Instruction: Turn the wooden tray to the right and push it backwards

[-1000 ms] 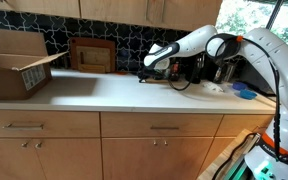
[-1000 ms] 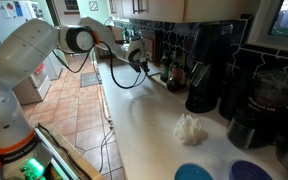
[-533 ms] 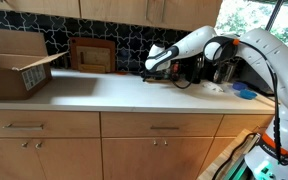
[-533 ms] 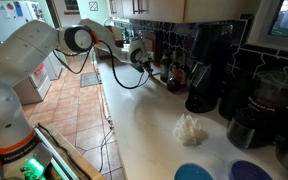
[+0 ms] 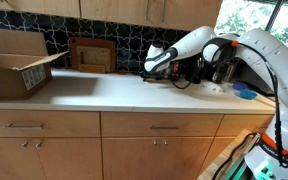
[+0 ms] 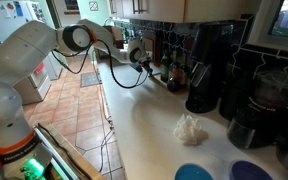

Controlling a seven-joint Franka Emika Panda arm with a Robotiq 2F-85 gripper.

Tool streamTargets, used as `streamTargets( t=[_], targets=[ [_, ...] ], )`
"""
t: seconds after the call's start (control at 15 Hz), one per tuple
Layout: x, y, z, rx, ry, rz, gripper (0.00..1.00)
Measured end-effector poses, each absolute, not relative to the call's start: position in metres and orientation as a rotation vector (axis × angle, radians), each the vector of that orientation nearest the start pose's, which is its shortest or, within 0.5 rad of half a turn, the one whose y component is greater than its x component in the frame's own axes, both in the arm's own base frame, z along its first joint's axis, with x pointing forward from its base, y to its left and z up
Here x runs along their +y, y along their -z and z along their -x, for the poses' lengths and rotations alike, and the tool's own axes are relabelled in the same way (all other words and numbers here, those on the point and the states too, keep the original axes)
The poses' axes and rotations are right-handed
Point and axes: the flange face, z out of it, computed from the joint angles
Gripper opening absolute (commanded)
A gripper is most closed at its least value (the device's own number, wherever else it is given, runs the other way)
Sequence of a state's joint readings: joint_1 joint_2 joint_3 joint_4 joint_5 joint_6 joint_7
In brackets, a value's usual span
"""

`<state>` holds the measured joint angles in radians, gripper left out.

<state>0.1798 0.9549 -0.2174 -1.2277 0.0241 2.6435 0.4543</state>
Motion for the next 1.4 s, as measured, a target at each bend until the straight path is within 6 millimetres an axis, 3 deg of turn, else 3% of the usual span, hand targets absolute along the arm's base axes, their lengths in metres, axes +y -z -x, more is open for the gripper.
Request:
streamTargets(
  t=[0.4,0.93,1.4],
  targets=[
    [0.017,-0.249,-0.795,0.713,0.79,2.996,0.01],
    [-0.014,-0.248,-0.794,0.86,0.809,2.982,0.01],
    [-0.035,-0.25,-0.793,0.866,0.737,2.979,0.02]
  ],
)
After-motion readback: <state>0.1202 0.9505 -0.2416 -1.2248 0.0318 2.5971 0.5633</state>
